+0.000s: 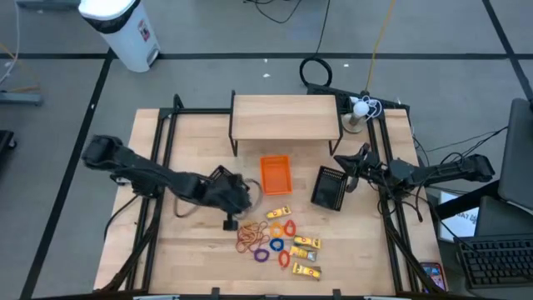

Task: Pick & Place Office Desk Supplies
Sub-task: Put the yellow rubber band into the left black bin

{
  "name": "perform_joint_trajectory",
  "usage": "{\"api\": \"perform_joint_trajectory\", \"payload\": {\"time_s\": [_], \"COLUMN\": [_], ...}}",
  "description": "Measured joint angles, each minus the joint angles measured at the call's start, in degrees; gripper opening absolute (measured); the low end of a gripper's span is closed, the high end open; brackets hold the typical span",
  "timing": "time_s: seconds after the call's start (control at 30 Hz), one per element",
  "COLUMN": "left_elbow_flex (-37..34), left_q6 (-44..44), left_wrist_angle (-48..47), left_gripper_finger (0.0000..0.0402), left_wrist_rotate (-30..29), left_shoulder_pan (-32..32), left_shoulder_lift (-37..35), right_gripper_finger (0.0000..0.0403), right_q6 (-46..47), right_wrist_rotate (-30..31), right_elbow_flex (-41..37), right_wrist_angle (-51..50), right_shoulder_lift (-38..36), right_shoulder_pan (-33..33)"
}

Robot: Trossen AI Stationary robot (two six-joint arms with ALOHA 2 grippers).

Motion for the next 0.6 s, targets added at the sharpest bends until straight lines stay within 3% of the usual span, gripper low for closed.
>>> {"api": "perform_joint_trajectory", "payload": {"time_s": [0.2, 0.33, 0.47, 0.6], "left_elbow_flex": [13.4, 18.5, 20.1, 20.3], "left_q6": [0.1, 1.9, 6.3, 9.0], "left_wrist_angle": [-15.6, -18.7, -17.5, -17.0], "left_gripper_finger": [0.0127, 0.0176, 0.0187, 0.0188], "left_wrist_rotate": [0.5, 4.2, 9.1, 9.1], "left_shoulder_pan": [-1.6, -2.2, -2.2, -2.1], "left_shoulder_lift": [10.8, 15.6, 18.6, 20.5], "right_gripper_finger": [0.0000, 0.0000, 0.0000, 0.0000], "right_q6": [1.7, 1.7, 1.7, 1.2], "right_wrist_rotate": [-2.1, -4.3, -4.6, -5.5], "right_elbow_flex": [0.0, 0.0, 0.0, 0.0], "right_wrist_angle": [-2.9, -3.4, -3.4, -3.5], "right_shoulder_lift": [0.4, 1.2, 1.3, 1.3], "right_shoulder_pan": [0.1, 0.1, 0.1, 0.1]}}
